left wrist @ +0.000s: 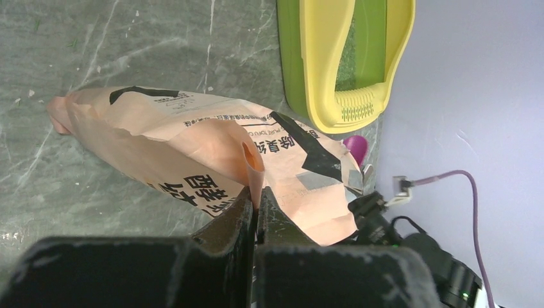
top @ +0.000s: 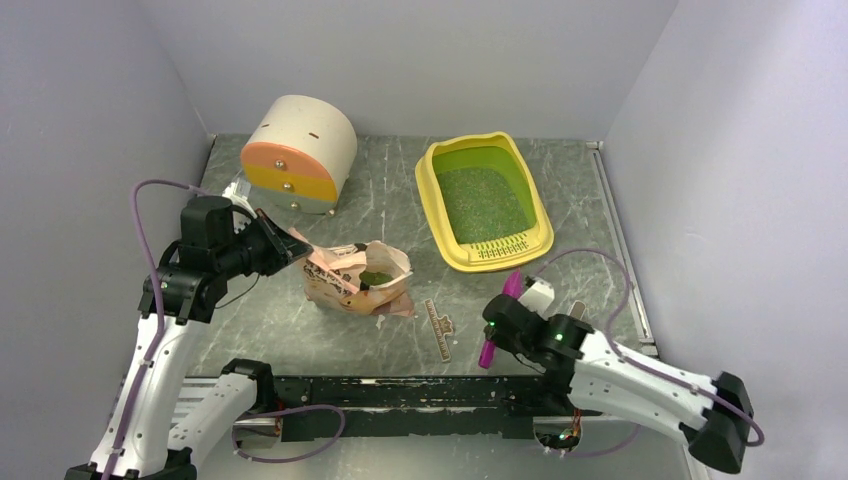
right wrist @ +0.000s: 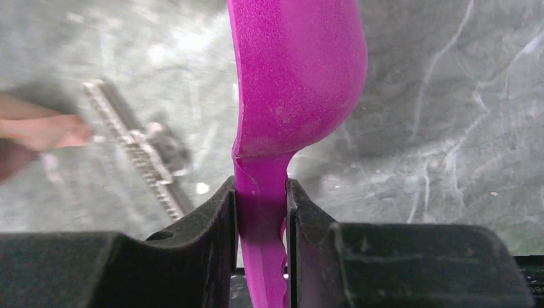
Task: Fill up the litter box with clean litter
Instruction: Pick up the spatula from the center of the board.
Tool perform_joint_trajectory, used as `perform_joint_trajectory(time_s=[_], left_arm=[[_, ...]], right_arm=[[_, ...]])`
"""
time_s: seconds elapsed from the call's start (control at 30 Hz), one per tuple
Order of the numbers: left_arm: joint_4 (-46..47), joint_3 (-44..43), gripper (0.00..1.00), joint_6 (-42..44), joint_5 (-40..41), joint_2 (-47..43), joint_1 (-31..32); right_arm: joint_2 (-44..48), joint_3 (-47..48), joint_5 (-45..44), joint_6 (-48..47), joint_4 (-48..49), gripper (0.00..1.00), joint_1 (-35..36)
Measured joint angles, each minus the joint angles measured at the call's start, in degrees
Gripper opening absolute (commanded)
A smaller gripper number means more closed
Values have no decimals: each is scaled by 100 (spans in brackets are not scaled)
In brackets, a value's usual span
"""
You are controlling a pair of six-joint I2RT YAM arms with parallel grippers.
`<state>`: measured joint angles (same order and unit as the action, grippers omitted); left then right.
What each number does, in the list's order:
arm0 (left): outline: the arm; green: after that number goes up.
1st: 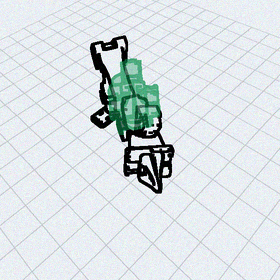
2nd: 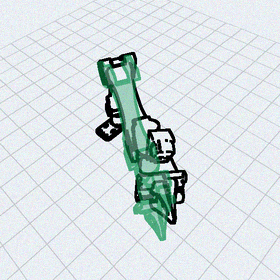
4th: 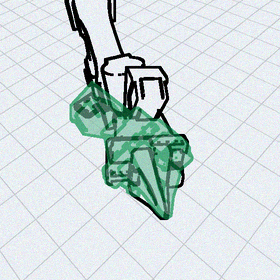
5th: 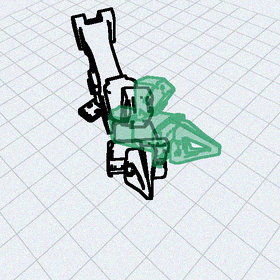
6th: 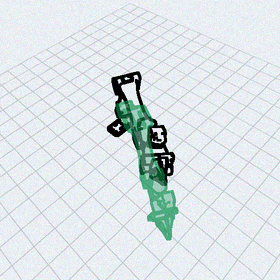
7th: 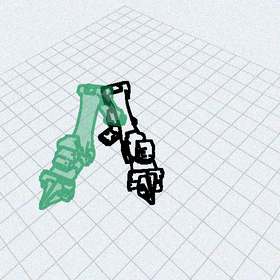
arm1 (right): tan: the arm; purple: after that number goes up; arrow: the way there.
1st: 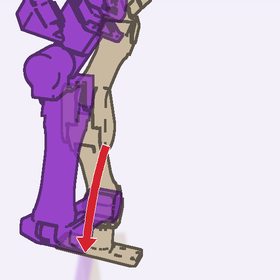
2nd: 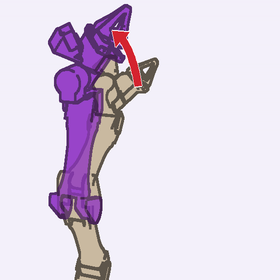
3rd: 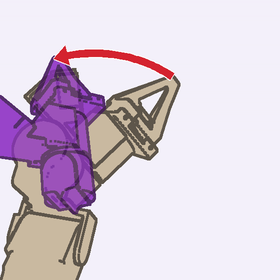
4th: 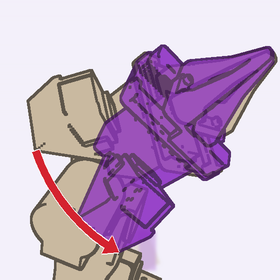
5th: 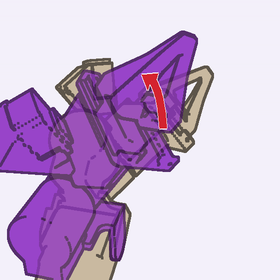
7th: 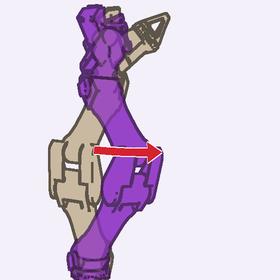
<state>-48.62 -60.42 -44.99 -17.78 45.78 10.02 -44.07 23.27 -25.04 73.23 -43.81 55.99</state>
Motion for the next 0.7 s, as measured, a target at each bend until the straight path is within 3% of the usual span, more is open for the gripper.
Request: perform_joint_trajectory(time_s=[0.23,0.4,0.5,0.6,0.7], left_arm=[[94,39,5,-50,-2,-11,0],[155,94,5,-96,-2,-46,0],[205,127,5,-125,-2,-59,0],[330,221,5,-157,-39,-68,0],[415,299,17,-160,-42,-68,0]], right_arm=[[1329,887,-352,-658,-136,0,0],[1679,1054,81,-2524,1161,0,0],[1556,1176,800,-3735,1891,0,0],[848,1742,1836,-4846,2319,0,2],[90,2249,2398,-5519,2627,0,0]])
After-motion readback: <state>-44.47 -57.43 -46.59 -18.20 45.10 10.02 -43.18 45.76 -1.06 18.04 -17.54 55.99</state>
